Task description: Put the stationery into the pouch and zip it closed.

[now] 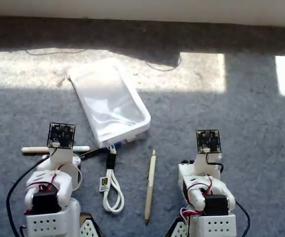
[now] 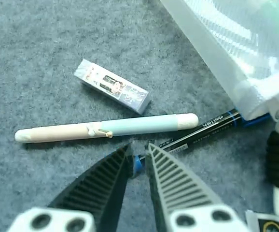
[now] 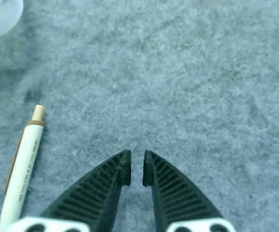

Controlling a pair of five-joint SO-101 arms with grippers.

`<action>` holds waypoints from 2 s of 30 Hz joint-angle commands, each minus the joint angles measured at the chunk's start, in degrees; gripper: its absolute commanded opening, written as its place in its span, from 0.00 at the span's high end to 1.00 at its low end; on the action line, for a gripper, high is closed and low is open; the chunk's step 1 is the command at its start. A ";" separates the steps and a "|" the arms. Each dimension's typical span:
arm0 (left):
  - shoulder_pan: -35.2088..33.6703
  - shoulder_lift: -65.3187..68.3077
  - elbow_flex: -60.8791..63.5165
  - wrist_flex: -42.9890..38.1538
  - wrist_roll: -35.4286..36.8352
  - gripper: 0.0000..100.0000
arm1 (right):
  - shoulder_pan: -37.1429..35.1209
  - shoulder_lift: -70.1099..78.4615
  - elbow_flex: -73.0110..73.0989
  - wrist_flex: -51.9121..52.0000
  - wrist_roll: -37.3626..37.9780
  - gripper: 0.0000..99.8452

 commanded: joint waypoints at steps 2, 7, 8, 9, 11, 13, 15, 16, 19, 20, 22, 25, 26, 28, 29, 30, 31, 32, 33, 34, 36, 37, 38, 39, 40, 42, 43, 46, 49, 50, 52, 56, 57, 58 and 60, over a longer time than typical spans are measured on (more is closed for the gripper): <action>-0.57 0.40 -4.00 0.18 0.18 0.94 | 0.22 -0.40 8.57 0.22 0.44 0.95; -4.97 0.40 -4.00 -0.18 0.18 0.94 | 0.22 -0.40 8.57 0.92 0.53 0.95; -5.85 0.40 -4.00 -0.18 0.18 0.94 | 0.22 -0.40 8.57 2.15 0.53 0.95; -6.29 0.40 -4.00 -0.18 0.18 0.94 | 0.13 -0.40 8.57 2.77 0.35 0.95; -6.73 0.40 -4.00 -0.18 0.09 0.94 | 0.13 -0.40 8.57 2.15 0.62 0.95; -6.73 0.40 -4.00 -0.18 0.09 0.94 | 0.40 -0.40 7.96 1.36 0.62 0.95; -6.81 0.40 -4.00 -0.18 0.00 0.94 | 0.75 -0.40 4.88 0.92 0.62 0.95; -6.81 0.40 -4.00 -0.18 -0.18 0.94 | 1.45 -0.40 2.86 1.19 0.62 0.95; -6.99 0.40 -4.00 0.00 -3.96 0.94 | 2.86 -0.40 -2.77 0.84 0.62 0.95; -6.99 0.40 -4.00 0.09 -4.84 0.94 | 2.86 -0.40 -4.44 0.84 0.62 0.95; -6.99 0.40 -4.00 0.09 -5.10 0.94 | 2.86 -0.40 -7.25 0.84 0.70 0.95; -7.60 0.40 -4.00 0.18 -5.10 0.94 | 2.86 -0.40 -10.33 0.84 1.32 0.94; -8.48 0.40 -4.00 -0.09 -5.01 0.94 | 2.86 -0.40 -11.21 0.84 2.90 0.94; -10.24 0.40 -3.91 -0.18 -4.92 0.94 | 2.95 -0.40 -13.23 0.84 6.68 0.94; -10.77 0.40 -3.91 -0.18 -4.92 0.94 | 2.95 -0.40 -14.37 0.84 8.09 0.94; -10.86 0.40 -3.82 -0.18 -4.92 0.94 | 2.95 -0.40 -15.69 0.75 8.44 0.94; -10.86 0.40 -3.65 -0.18 -4.92 0.94 | 2.95 -0.40 -17.27 0.75 8.26 0.94; -10.86 0.40 -3.47 -0.18 -4.92 0.94 | 2.95 -0.40 -18.95 0.75 8.35 0.94; -10.59 0.40 -3.47 -0.18 -4.92 0.94 | 2.95 -0.40 -20.62 0.75 8.35 0.94; -10.33 0.40 -3.47 -0.18 -4.92 0.94 | 2.95 -0.40 -22.20 0.75 8.35 0.95; -10.24 0.40 -3.38 -0.18 -4.92 0.94 | 2.95 -0.31 -25.10 0.92 8.35 0.95; -10.24 0.40 -3.38 -0.18 -4.92 0.94 | 2.95 -0.31 -26.24 0.92 8.35 0.95; -10.24 0.48 -3.38 -0.18 -4.92 0.94 | 2.95 -0.31 -27.30 1.01 8.35 0.95; -10.24 0.48 -3.38 -0.18 -4.92 0.94 | 2.86 -0.31 -28.18 1.10 8.35 0.95; -10.24 0.48 -3.38 -0.18 -4.92 0.94 | 2.59 -0.31 -28.88 1.19 8.35 0.95; -10.24 0.48 -3.30 -0.18 -4.92 0.94 | 0.75 -0.22 -29.67 1.36 8.35 0.95; -10.24 0.48 -3.21 -0.18 -4.92 0.94 | -0.22 -0.22 -29.76 1.36 8.35 0.95; -9.63 0.48 -1.54 -1.05 -4.92 0.94 | -3.03 2.42 -30.20 1.36 8.44 0.95; -7.25 0.48 1.01 -3.78 -4.92 0.94 | -5.14 10.59 -34.24 1.45 8.44 0.95; -6.46 0.48 1.71 -4.66 -4.92 0.94 | -5.85 13.93 -36.09 2.07 8.44 0.95; -5.41 0.48 2.68 -5.54 -4.92 0.94 | -8.13 20.35 -41.01 4.18 8.35 0.95; -5.49 0.48 3.21 -5.54 -4.92 0.94 | -14.64 28.62 -48.75 7.69 7.74 0.95; -5.58 0.48 3.21 -5.45 -4.92 0.94 | -16.22 29.41 -49.89 7.69 6.33 0.94; -5.67 0.48 3.30 -5.27 -4.92 0.94 | -17.89 30.20 -50.68 7.69 4.92 0.94; -5.67 0.48 3.47 -5.19 -4.92 0.94 | -21.49 31.52 -50.77 7.69 3.16 0.94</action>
